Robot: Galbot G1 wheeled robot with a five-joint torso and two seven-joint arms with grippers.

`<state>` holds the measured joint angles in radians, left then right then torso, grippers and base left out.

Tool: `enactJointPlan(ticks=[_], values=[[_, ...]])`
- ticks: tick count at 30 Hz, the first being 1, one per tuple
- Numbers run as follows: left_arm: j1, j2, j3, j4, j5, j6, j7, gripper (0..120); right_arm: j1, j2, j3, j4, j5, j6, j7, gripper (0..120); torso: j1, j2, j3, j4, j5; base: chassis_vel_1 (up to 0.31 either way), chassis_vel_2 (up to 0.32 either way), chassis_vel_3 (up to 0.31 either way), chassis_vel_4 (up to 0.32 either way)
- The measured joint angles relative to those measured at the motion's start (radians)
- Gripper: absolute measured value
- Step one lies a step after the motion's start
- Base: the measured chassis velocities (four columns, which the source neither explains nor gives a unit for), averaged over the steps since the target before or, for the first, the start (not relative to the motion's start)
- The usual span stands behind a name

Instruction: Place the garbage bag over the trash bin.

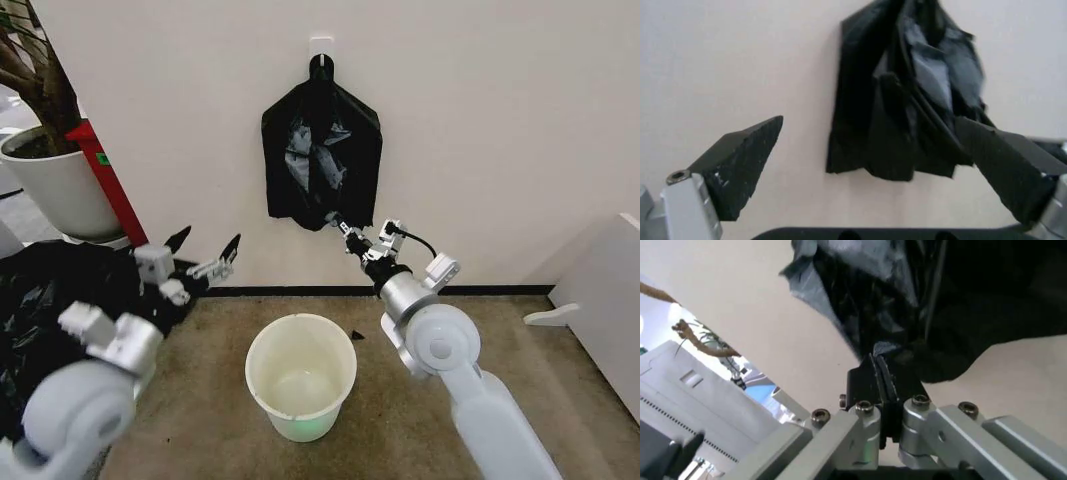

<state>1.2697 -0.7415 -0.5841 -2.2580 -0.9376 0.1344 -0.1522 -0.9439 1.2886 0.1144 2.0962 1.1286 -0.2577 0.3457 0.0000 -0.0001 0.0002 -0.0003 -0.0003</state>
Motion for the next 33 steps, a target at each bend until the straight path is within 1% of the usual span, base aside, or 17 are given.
enactJointPlan(ticks=[1,3,5,6,7,8,9,10,12,14,15,16,17,18,23,31,33], values=[[-0.02,0.003,0.003,0.005,-0.012,0.006,-0.007,100,0.001,0.004,-0.005,-0.004,-0.005,0.0,-0.003,0,0.0,0.0,0.0,0.0002,0.0001,0.0,0.0,0.0,0.0],[-0.15,0.019,0.052,0.028,-0.081,0.042,-0.042,100,0.003,0.018,-0.02,-0.018,-0.022,0.002,-0.012,0,0.0,0.0,0.0,0.0009,0.0001,0.0,0.0,0.0,0.0],[-0.226,0.026,0.097,0.046,-0.111,0.057,-0.056,100,0.003,0.023,-0.022,-0.025,-0.027,0.002,-0.013,0,0.0,0.0,0.0,0.0006,0.0,0.0,0.0,0.0,0.0],[-0.226,0.026,0.097,0.046,-0.111,0.057,-0.056,100,0.003,0.023,-0.022,-0.025,-0.027,0.002,-0.013,0,0.0,0.0,0.0,0.0006,0.0,0.0,0.0,0.0,0.0],[-0.302,0.031,0.154,0.069,-0.127,0.065,-0.062,100,0.005,0.028,-0.022,-0.032,-0.032,0.003,-0.013,0,0.0,0.0,0.0,0.0,0.0006,0.0,0.0,0.0,0.0],[-0.325,0.031,0.173,0.078,-0.129,0.066,-0.062,100,0.006,0.03,-0.022,-0.035,-0.034,0.003,-0.013,0,0.0,0.0,0.0,-0.0001,0.0008,0.0,0.0,0.0,0.0],[-0.412,0.023,0.244,0.116,-0.13,0.07,-0.068,100,0.007,0.037,-0.022,-0.04,-0.042,0.004,-0.014,0,0.0,0.0,0.0,0.0002,0.0003,0.0,0.0,0.0,0.0],[-0.456,0.013,0.283,0.137,-0.13,0.073,-0.074,100,0.007,0.04,-0.022,-0.042,-0.047,0.004,-0.016,0,0.0,0.0,0.0,0.0005,0.0001,0.0,0.0,0.0,0.0],[-0.518,-0.005,0.342,0.167,-0.128,0.078,-0.09,100,0.007,0.042,-0.026,-0.045,-0.055,0.005,-0.021,0,0.0,0.0,0.0,0.0005,0.0002,0.0,0.0,0.0,0.0],[-0.536,-0.012,0.36,0.176,-0.127,0.08,-0.097,100,0.006,0.043,-0.027,-0.046,-0.058,0.005,-0.022,0,0.0,0.0,0.0,0.0007,0.0002,0.0,0.0,0.0,0.0],[-0.61,-0.035,0.426,0.207,-0.127,0.091,-0.13,100,0.006,0.044,-0.03,-0.048,-0.064,0.006,-0.023,0,0.0,0.0,0.0,0.0001,-0.0001,0.0,0.0,0.0,0.0],[-0.651,-0.049,0.467,0.223,-0.127,0.097,-0.145,100,0.006,0.045,-0.032,-0.049,-0.067,0.006,-0.024,0,0.0,0.0,0.0,0.0002,0.0007,0.0,0.0,0.0,0.0],[-0.682,-0.06,0.5,0.235,-0.128,0.101,-0.154,100,0.005,0.046,-0.032,-0.05,-0.069,0.007,-0.024,0,0.0,0.0,0.0,-0.0005,0.0008,0.0,0.0,0.0,0.0],[-0.714,-0.069,0.534,0.247,-0.128,0.107,-0.167,100,0.005,0.048,-0.033,-0.05,-0.072,0.007,-0.024,0,0.0,0.0,0.0,-0.0001,0.0005,0.0,0.0,0.0,0.0],[-0.801,-0.099,0.634,0.279,-0.11,0.148,-0.213,100,-0.005,0.053,-0.034,-0.046,-0.078,0.007,-0.026,0,0.0,0.0,0.0,0.0006,0.0001,0.0,0.0,0.0,0.0],[-0.905,-0.17,0.701,0.318,-0.076,0.236,-0.37,100,-0.043,0.042,-0.021,-0.031,-0.103,0.015,-0.03,0,0.0,0.0,0.0,0.0001,0.0004,0.0,0.0,0.0,0.0],[-0.917,-0.173,0.71,0.325,-0.056,0.263,-0.384,98,-0.057,0.042,-0.014,-0.027,-0.115,0.017,-0.036,0,0.0,0.0,0.0,0.0002,0.0005,0.0,0.0,0.0,0.0]])
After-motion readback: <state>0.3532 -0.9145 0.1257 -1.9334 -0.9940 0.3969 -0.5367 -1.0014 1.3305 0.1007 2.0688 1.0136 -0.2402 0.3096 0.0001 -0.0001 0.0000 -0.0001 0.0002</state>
